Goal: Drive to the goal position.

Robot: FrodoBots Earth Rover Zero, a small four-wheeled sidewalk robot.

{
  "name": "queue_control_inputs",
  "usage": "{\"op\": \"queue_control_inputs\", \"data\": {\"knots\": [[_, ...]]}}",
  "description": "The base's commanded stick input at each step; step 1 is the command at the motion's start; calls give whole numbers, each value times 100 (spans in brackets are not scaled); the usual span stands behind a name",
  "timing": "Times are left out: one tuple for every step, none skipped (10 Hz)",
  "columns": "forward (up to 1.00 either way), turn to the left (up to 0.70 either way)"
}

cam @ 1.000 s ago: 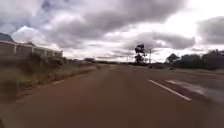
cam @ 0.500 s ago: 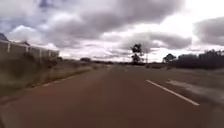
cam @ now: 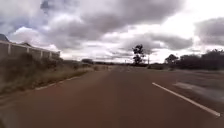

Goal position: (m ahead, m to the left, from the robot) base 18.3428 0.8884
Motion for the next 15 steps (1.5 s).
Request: {"op": "queue_control_inputs", "data": {"knots": [[70,3],[70,3],[70,3],[70,3],[70,3],[70,3],[70,3],[70,3],[70,3],[70,3],[70,3],[70,3],[70,3],[70,3],[70,3]]}}
